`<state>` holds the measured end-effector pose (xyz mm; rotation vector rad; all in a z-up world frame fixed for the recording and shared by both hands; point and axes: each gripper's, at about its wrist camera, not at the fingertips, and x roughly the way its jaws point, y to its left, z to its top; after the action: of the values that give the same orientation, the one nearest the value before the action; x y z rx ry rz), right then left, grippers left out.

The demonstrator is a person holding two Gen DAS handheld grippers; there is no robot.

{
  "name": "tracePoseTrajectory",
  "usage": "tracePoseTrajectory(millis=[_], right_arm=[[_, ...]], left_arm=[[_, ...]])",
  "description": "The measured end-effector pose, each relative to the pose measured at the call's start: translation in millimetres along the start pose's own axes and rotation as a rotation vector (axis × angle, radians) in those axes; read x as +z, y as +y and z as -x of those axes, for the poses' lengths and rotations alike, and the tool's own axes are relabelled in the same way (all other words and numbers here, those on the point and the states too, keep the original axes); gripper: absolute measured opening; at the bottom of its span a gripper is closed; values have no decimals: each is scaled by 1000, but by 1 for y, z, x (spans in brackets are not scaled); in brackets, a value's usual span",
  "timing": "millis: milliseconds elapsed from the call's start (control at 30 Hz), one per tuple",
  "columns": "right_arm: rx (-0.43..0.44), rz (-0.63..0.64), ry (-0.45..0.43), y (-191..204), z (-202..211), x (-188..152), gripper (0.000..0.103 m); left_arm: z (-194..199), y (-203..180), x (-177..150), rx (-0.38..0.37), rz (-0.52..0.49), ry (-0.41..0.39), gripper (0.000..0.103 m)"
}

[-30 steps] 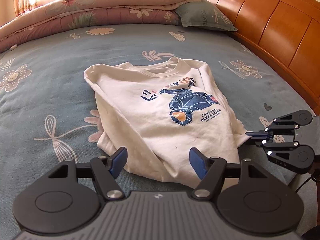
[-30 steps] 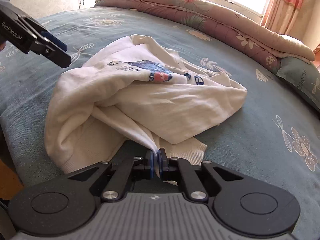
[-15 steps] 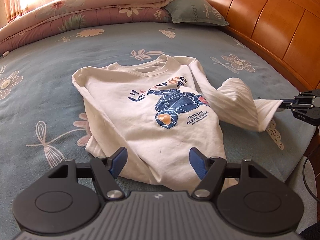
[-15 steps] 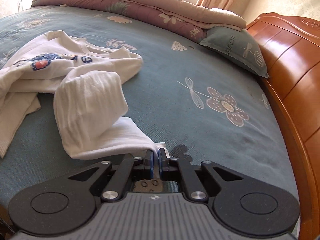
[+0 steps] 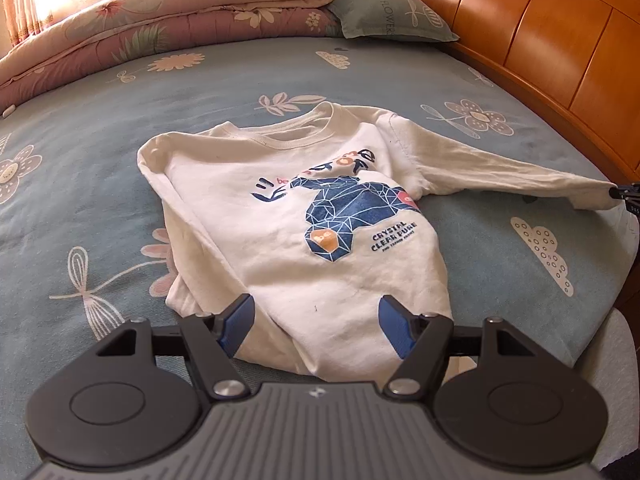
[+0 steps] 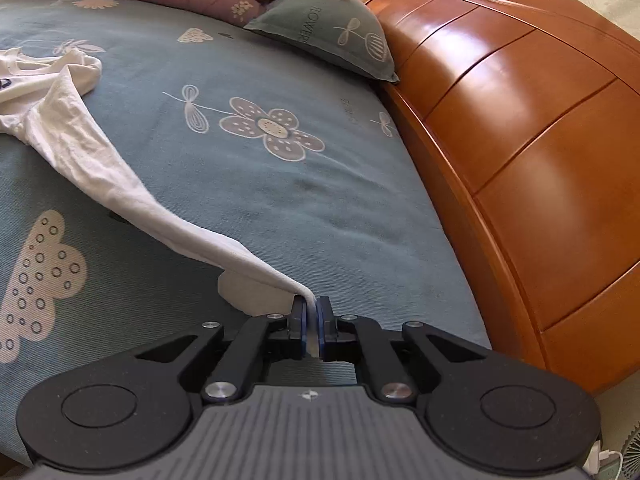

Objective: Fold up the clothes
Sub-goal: 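Grasp a sleeve cuff with the right gripper and pull it outward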

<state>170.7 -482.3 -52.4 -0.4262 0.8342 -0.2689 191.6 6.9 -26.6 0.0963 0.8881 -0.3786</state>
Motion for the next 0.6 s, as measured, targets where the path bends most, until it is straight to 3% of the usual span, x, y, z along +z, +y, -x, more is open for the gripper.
tracePoseTrajectory(millis=[133, 267, 333, 400, 467, 533, 600], right_arm=[[-41, -35, -13, -11, -3, -1, 9], [89, -3, -4, 13, 5, -11, 10], [200, -17, 31, 26, 5, -19, 11], [304, -53, 63, 35, 5, -28, 16], [394, -100, 86, 39, 8, -37, 35], [434, -176, 73, 32, 15, -43, 44], [463, -274, 51, 20, 22, -49, 46]], left_arm=[[-1, -2, 1, -1, -3, 3, 69], [-4, -4, 1, -4, -7, 12, 69], [-5, -5, 1, -5, -9, 17, 69], [-5, -6, 2, -9, -14, 19, 69], [-5, -9, 3, -16, -23, 17, 69], [-3, -10, 4, -19, -25, 10, 71], [-1, -11, 5, -23, -24, 1, 72]])
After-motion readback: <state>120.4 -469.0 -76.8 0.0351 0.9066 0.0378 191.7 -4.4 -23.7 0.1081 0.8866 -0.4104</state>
